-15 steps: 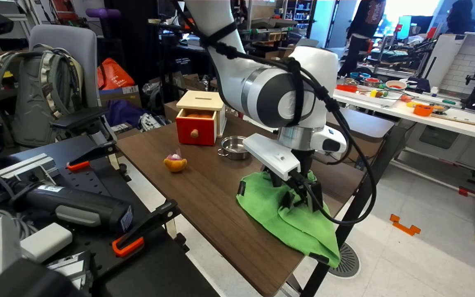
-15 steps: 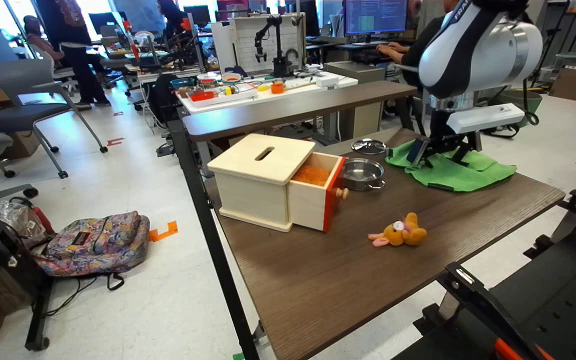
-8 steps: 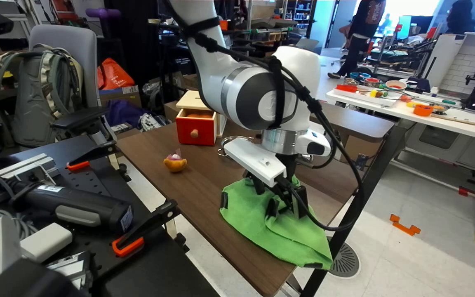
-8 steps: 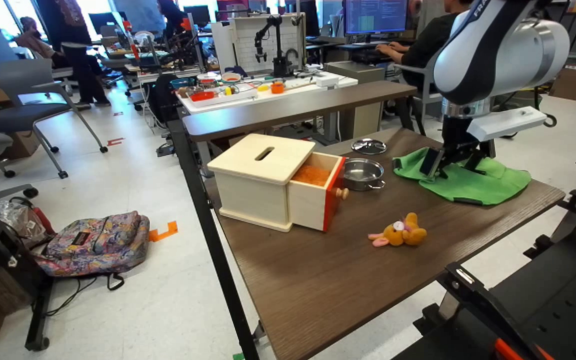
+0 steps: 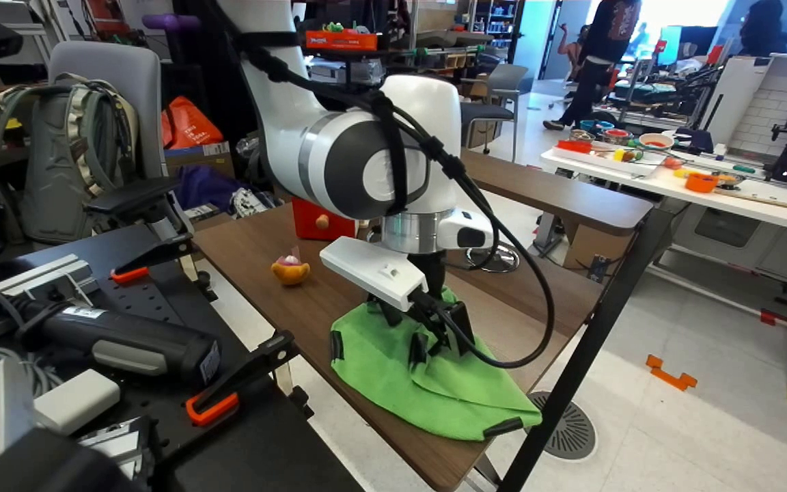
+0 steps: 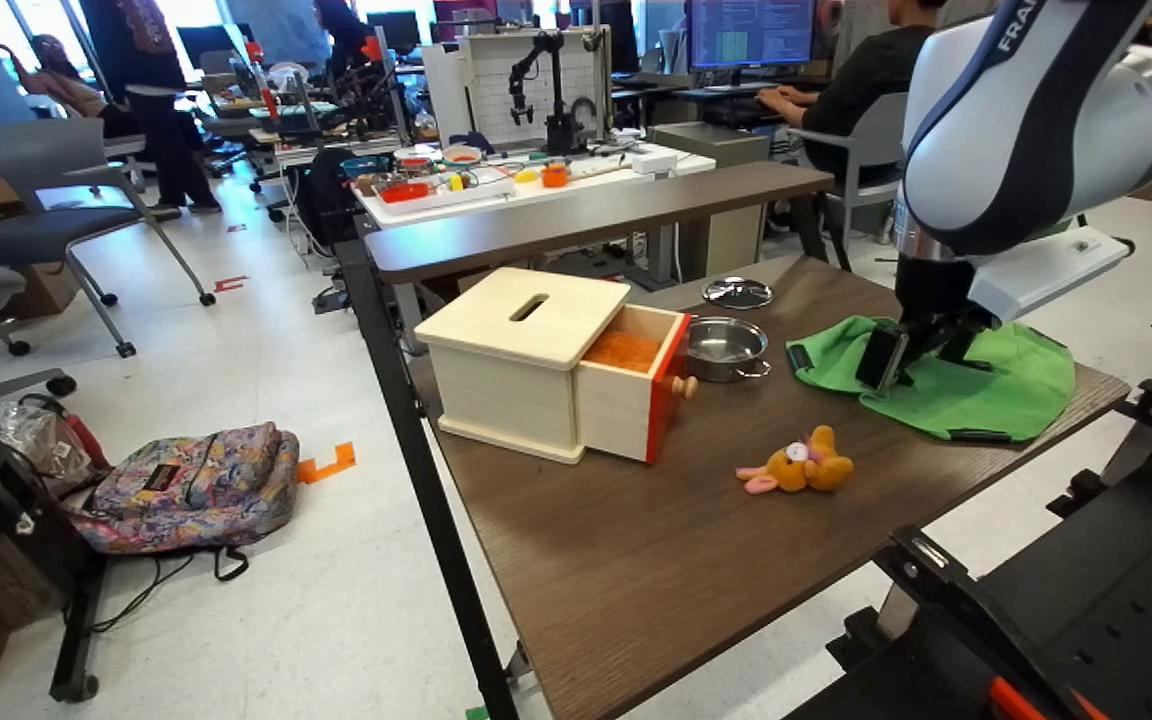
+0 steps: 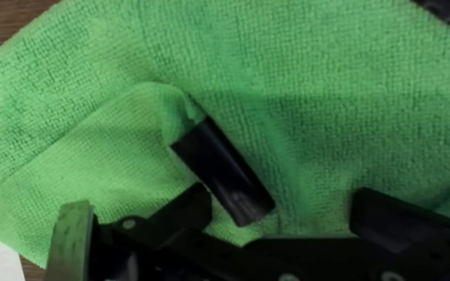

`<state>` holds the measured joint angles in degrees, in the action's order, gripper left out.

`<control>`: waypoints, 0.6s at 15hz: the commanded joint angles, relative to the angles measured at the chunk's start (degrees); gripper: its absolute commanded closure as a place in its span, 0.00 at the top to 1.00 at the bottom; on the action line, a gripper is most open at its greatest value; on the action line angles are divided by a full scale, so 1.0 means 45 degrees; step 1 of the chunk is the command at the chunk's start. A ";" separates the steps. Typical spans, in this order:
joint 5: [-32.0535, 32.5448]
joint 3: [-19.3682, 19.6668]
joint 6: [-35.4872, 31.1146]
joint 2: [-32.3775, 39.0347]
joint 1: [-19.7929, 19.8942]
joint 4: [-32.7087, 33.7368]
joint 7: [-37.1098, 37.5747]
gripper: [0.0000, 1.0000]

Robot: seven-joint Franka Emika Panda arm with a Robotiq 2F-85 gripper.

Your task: Move the green cloth to the front

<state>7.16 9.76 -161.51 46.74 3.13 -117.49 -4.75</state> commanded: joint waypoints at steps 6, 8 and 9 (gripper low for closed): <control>0.0138 -0.0040 0.0207 -0.0877 -0.0851 -0.1376 0.0509 1.00; 0.0072 0.0025 0.0537 -0.1145 -0.0949 -0.1344 0.0765 1.00; 0.0074 0.0093 0.0794 -0.1425 -0.1023 -0.1441 0.0921 1.00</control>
<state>7.40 9.80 -161.11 43.91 -0.52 -122.19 -2.72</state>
